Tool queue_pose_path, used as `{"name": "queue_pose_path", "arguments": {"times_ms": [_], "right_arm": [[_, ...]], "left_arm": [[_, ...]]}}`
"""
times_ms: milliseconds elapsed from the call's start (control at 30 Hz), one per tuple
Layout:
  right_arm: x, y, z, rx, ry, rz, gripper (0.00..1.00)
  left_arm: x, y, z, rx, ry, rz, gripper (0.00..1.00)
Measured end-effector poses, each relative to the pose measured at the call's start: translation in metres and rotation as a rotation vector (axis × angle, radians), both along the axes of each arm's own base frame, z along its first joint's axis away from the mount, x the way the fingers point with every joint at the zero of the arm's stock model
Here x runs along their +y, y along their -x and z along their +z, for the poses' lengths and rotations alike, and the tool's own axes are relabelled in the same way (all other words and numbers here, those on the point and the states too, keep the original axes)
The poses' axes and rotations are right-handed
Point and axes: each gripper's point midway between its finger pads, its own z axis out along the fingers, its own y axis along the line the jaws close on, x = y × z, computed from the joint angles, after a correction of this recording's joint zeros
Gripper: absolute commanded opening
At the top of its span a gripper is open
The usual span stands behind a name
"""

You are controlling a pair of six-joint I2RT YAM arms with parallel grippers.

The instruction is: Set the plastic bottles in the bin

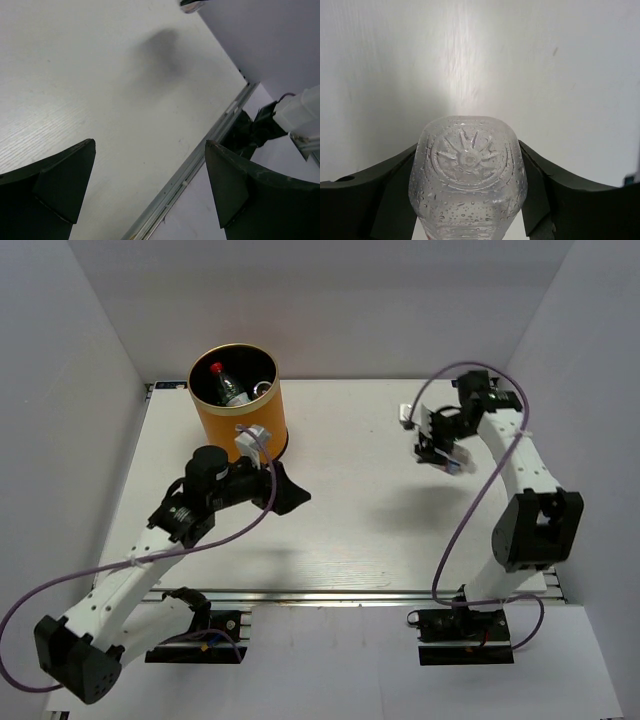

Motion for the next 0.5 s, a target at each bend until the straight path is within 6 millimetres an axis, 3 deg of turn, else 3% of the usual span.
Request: {"name": "queue_pose_path", "arguments": {"times_ms": [100,133,333,433,500], "right_arm": [[0.064,-0.035,0.033,-0.065,-0.154,0.075,0.0],[0.096,-0.051,0.05,-0.112,-0.228,0.106,0.0],[0.217,-0.084,0.121,-0.274,-0.537,0.179,0.0],[0.273,-0.099,0.183,-0.371,-0.719,0.203,0.0],[0.297,-0.106,0.226,-0.448,-0.834,0.211,0.0]], "left_arm": [[0.014,0.004,0.022,-0.049,0.035,0.08,1.0],[0.02,0.006,0.03,-0.065,0.047,0.112,1.0],[0.057,0.02,0.063,-0.106,0.09,0.287,1.0],[0.074,0.029,0.067,-0.098,0.106,0.357,1.0],[0.084,0.036,0.067,-0.086,0.115,0.396,1.0]]}}
